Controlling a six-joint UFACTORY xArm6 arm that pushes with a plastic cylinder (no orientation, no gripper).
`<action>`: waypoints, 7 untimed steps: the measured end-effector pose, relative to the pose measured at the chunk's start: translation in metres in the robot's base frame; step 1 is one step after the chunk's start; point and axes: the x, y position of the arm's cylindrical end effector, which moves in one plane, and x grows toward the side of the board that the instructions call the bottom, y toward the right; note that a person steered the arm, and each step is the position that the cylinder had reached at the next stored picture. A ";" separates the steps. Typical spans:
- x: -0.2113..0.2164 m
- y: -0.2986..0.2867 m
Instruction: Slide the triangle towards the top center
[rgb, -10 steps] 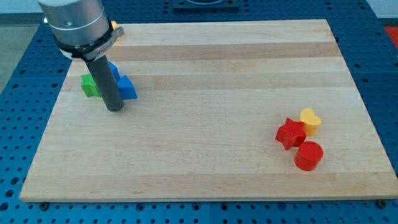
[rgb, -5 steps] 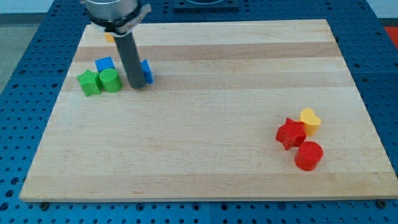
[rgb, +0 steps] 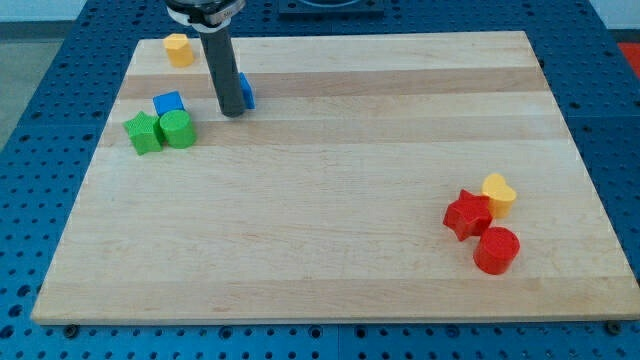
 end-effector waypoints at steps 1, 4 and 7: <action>-0.013 -0.008; -0.053 -0.012; -0.064 0.033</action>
